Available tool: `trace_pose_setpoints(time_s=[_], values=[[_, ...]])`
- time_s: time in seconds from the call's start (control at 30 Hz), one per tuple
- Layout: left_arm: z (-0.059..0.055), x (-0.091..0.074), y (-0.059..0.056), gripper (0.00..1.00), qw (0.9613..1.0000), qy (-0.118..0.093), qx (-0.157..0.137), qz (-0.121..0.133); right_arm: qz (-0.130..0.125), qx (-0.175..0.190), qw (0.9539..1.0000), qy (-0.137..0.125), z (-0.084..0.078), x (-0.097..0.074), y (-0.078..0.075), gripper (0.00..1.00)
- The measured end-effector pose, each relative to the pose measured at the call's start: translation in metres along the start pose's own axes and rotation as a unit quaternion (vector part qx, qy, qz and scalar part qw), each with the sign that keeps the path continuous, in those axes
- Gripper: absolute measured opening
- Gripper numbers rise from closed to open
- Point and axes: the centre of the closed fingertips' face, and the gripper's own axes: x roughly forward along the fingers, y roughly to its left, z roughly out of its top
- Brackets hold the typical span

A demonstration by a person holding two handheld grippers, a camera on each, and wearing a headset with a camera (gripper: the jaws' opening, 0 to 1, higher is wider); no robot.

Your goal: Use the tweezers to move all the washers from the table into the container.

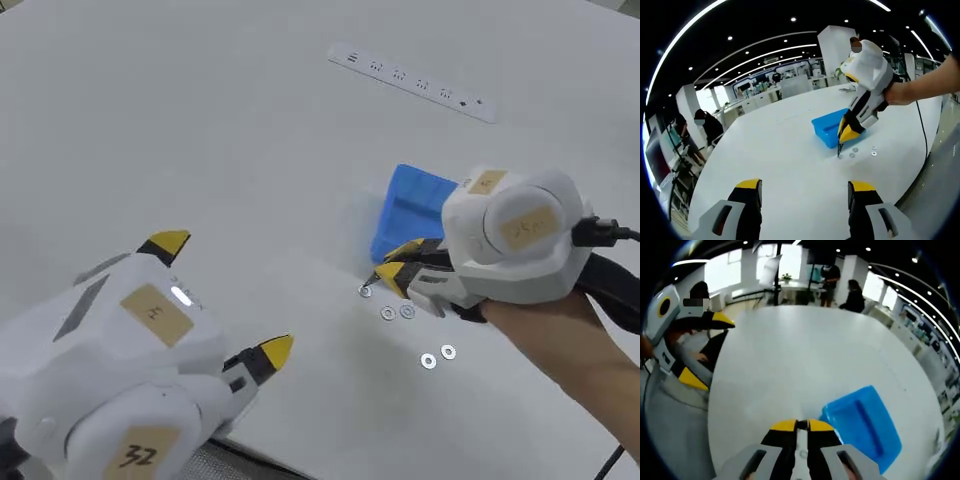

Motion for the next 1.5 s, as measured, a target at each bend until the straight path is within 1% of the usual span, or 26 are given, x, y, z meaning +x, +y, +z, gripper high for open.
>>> trace_pose_setpoints(time_s=[0.07,0.13,0.27,0.37,0.53,0.7,0.8,0.83,0.93,1.1,1.23,1.5], values=[[0.001,-0.001,-0.001,0.71,1.0000,-0.002,0.006,-0.002,0.001,0.005,1.0000,-0.001,0.001,-0.001,0.000,0.03],[0.000,0.000,-0.002,0.71,1.0000,0.001,0.009,-0.003,0.001,0.007,1.0000,-0.002,0.001,-0.001,0.000,0.03],[0.000,0.000,-0.002,0.71,1.0000,0.000,0.009,-0.002,-0.001,0.000,1.0000,0.007,0.000,-0.001,-0.001,0.03],[0.000,0.000,-0.001,0.71,1.0000,0.000,0.009,-0.001,-0.001,0.002,1.0000,0.007,0.000,-0.001,0.000,0.03],[-0.001,0.000,-0.002,0.71,0.9999,0.001,0.012,-0.002,0.000,0.006,0.9999,0.016,-0.003,0.002,0.001,0.03],[-0.001,0.000,-0.002,0.71,0.9999,0.002,0.012,-0.003,0.002,0.017,0.9998,0.010,-0.002,0.003,0.002,0.03],[-0.001,0.000,-0.003,0.71,0.9999,0.002,0.013,-0.004,-0.008,0.006,0.9998,0.018,-0.007,0.005,0.002,0.03],[-0.002,0.000,-0.003,0.71,0.9999,0.003,0.013,-0.004,-0.008,0.008,0.9999,0.012,-0.007,0.005,0.003,0.03],[-0.002,0.001,-0.004,0.72,0.9998,0.005,0.016,-0.006,-0.011,0.021,0.9997,0.005,-0.009,0.004,0.002,0.03],[-0.004,0.002,-0.006,0.73,0.9997,0.009,0.021,-0.009,-0.012,0.028,0.9995,0.008,-0.010,0.003,0.002,0.02],[-0.004,0.002,-0.007,0.73,0.9996,0.009,0.023,-0.010,-0.011,0.029,0.9995,0.001,-0.003,-0.005,0.002,0.02],[-0.002,0.001,-0.008,0.75,0.9997,0.005,0.022,-0.012,-0.012,0.024,0.9996,-0.013,0.016,-0.031,0.000,0.02]])
